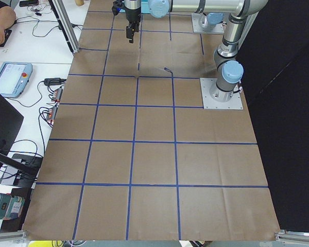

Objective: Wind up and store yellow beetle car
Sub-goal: 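Raise the left arm away while the right arm moves toward the car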

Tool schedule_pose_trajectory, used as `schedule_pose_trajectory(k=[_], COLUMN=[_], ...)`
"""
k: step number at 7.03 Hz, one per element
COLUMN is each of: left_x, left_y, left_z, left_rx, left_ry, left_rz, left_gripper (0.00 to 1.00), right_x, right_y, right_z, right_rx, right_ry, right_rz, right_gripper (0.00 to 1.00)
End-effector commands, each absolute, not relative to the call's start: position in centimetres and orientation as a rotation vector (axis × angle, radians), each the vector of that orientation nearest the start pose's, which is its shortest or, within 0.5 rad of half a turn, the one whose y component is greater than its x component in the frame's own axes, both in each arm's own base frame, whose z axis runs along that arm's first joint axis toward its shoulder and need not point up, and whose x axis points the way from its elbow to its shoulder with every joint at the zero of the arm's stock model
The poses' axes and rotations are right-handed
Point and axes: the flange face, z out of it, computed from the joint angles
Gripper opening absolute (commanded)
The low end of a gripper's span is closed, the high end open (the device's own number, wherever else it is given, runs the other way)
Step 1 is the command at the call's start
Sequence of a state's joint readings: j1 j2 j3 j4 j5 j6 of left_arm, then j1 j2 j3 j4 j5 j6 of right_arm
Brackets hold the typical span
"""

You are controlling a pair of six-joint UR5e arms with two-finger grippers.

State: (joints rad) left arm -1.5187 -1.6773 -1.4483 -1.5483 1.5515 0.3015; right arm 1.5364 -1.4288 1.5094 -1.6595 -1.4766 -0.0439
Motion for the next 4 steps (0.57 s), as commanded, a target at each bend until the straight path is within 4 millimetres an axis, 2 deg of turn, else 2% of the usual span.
schedule_pose_trajectory(k=[1, 2, 3, 4], left_x=[-10.7, -10.6, -10.7, -10.7], left_y=[-54.4, -54.3, -54.2, -54.1], left_z=[49.6, 49.6, 49.6, 49.6], left_rx=[0.322, 0.316, 0.314, 0.315], left_ry=[3.14, 3.148, 3.156, 3.157], left_rz=[-0.065, -0.067, -0.067, -0.067], left_gripper=[0.99, 0.99, 0.99, 0.99], right_x=[12.1, 11.9, 11.6, 11.3], right_y=[-57.4, -58.6, -59.0, -59.9], right_z=[42.8, 41.5, 40.4, 37.2], right_rx=[-0.429, -0.709, -1.021, -1.283], right_ry=[3.027, 2.978, 2.89, 2.777], right_rz=[-0.044, -0.123, -0.115, -0.04], right_gripper=[1.0, 1.0, 1.0, 1.0])
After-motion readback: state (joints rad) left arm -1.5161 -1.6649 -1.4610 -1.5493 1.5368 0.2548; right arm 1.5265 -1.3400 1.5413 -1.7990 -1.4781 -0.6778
